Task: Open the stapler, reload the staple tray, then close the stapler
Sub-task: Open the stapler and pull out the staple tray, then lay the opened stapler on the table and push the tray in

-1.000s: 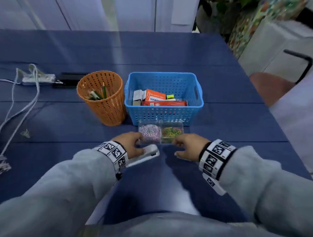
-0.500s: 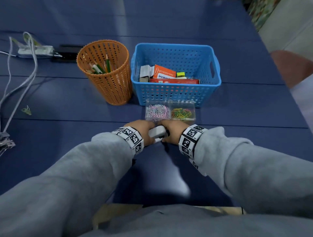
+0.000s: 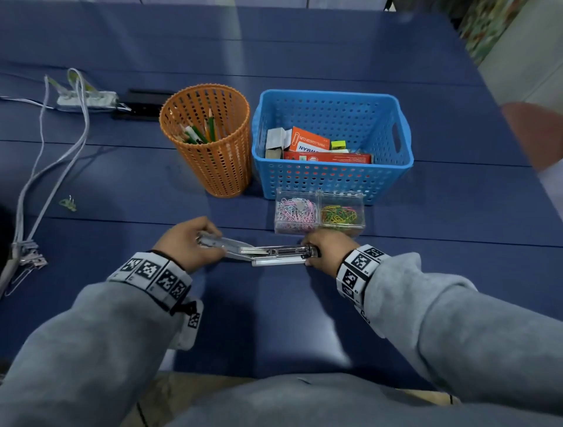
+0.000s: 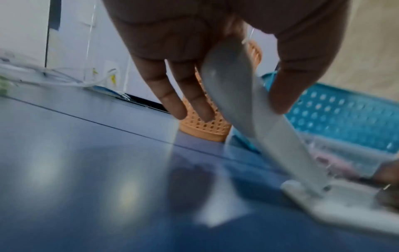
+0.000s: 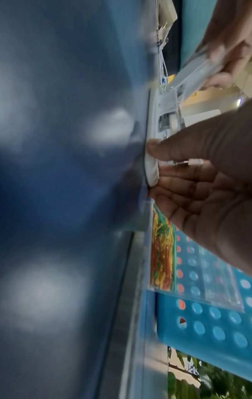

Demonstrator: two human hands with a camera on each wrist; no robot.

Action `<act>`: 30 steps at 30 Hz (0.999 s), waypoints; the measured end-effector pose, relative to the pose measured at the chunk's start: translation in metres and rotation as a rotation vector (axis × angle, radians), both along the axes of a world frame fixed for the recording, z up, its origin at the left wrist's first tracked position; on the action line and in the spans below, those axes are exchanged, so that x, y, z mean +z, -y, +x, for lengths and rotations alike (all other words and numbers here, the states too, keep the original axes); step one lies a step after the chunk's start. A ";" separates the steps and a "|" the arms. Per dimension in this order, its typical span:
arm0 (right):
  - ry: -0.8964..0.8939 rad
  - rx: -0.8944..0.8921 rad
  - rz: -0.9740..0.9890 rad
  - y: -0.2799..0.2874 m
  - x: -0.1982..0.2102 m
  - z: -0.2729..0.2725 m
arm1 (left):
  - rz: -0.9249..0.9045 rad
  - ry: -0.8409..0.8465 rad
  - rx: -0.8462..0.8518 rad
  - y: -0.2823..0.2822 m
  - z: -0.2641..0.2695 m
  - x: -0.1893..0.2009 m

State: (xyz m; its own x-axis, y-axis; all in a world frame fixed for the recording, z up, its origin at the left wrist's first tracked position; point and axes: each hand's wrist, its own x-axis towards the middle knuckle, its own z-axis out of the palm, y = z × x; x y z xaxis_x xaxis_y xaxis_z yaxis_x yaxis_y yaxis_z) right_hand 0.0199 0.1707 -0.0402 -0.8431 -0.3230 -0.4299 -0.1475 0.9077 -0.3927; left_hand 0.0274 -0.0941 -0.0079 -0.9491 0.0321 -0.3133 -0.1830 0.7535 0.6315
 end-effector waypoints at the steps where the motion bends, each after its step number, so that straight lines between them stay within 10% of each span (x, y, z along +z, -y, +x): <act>1: 0.001 0.002 0.002 0.000 -0.001 -0.001 | -0.057 0.031 -0.004 0.006 -0.001 -0.004; 17: -0.011 -0.067 -0.029 -0.025 0.018 0.001 | -0.257 0.106 -0.414 -0.049 -0.009 -0.030; 30: 0.032 -0.206 0.167 -0.073 0.003 0.031 | -0.240 0.130 -0.391 -0.051 -0.014 -0.043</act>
State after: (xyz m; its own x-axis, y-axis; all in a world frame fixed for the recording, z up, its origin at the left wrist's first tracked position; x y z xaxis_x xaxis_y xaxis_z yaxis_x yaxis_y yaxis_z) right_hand 0.0510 0.2435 -0.0371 -0.8690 -0.0687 -0.4900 0.0566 0.9700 -0.2364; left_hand 0.0130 -0.0430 -0.0510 -0.8329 0.2912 -0.4707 0.0771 0.9032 0.4222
